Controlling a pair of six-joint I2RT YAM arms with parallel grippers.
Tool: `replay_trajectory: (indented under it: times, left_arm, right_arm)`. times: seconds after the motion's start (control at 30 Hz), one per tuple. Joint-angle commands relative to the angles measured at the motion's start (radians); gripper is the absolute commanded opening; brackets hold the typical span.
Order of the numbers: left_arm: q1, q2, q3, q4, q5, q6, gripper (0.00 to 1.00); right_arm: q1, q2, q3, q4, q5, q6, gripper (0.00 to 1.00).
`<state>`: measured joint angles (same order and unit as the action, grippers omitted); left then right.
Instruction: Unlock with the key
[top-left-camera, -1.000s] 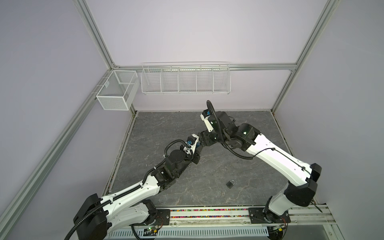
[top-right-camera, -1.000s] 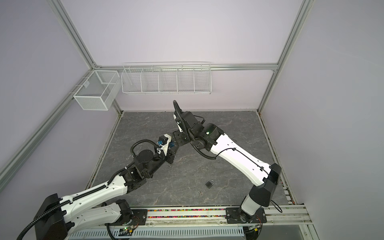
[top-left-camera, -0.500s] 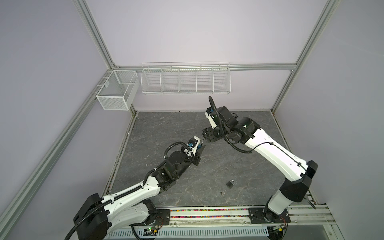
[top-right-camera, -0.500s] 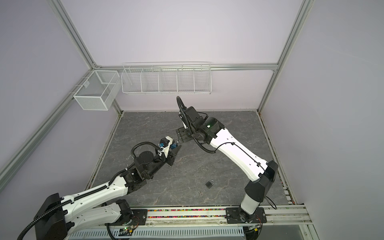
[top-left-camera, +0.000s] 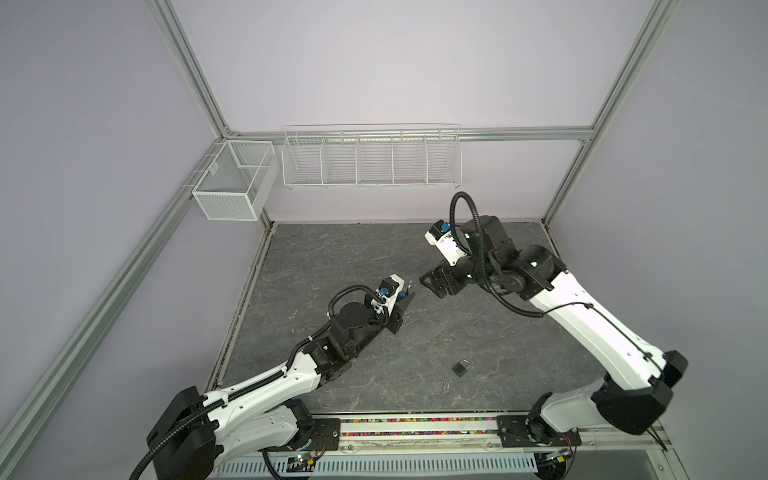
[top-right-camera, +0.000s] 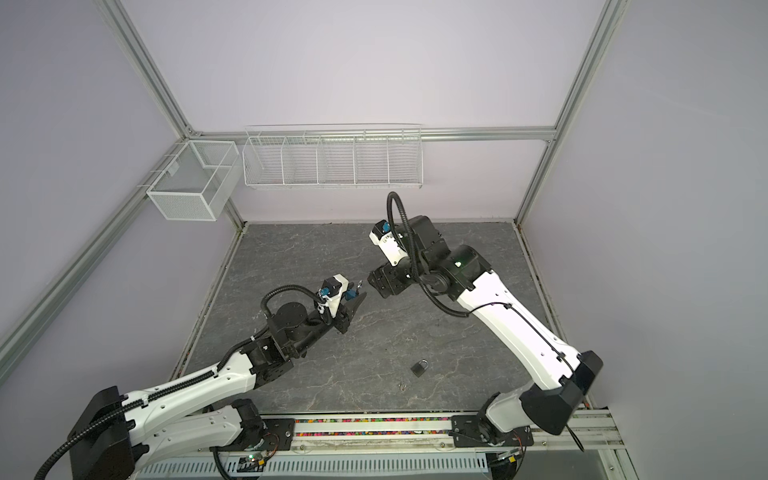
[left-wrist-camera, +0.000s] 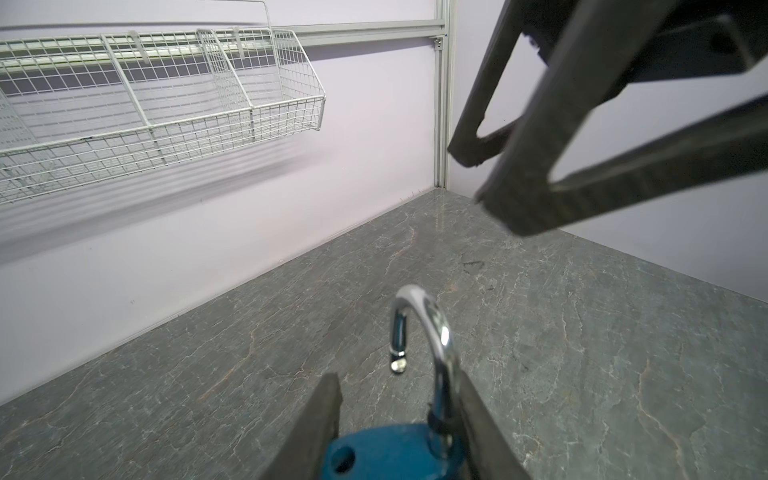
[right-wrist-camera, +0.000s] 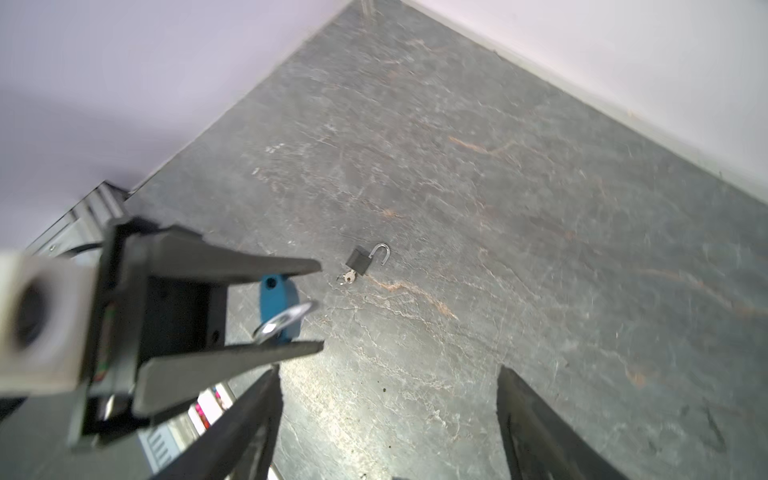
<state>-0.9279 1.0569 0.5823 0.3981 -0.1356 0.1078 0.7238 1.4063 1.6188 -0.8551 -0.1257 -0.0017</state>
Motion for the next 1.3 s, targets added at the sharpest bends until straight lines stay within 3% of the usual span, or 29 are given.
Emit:
replay_trajectory:
  times: [0.0, 0.17, 0.3, 0.47, 0.77, 1.03, 1.27]
  left_arm:
    - [-0.003, -0.016, 0.012, 0.005, 0.035, 0.018, 0.0]
    - [-0.003, -0.021, 0.017, -0.008, 0.056, 0.024, 0.0]
    - [-0.002, -0.031, 0.021, -0.023, 0.053, 0.032, 0.0]
    - [0.0, -0.034, 0.024, -0.034, 0.057, 0.036, 0.0]
    - [0.019, -0.045, 0.018, -0.024, 0.057, 0.007, 0.0]
    - [0.027, -0.057, 0.017, -0.032, 0.068, 0.002, 0.0]
    - [0.036, -0.057, 0.019, -0.036, 0.05, -0.009, 0.0]
  right_arm:
    - [-0.015, -0.025, -0.061, 0.138, -0.221, -0.204, 0.82]
    - [-0.018, 0.037, -0.015, 0.116, -0.361, -0.304, 0.81]
    - [-0.018, 0.097, 0.011, 0.083, -0.4, -0.332, 0.79]
    - [-0.01, 0.154, 0.048, 0.033, -0.464, -0.348, 0.7]
    - [-0.009, 0.173, 0.026, 0.027, -0.476, -0.338, 0.5]
    - [-0.014, 0.189, 0.015, 0.019, -0.484, -0.335, 0.51]
    - [-0.014, 0.183, 0.014, 0.019, -0.488, -0.32, 0.43]
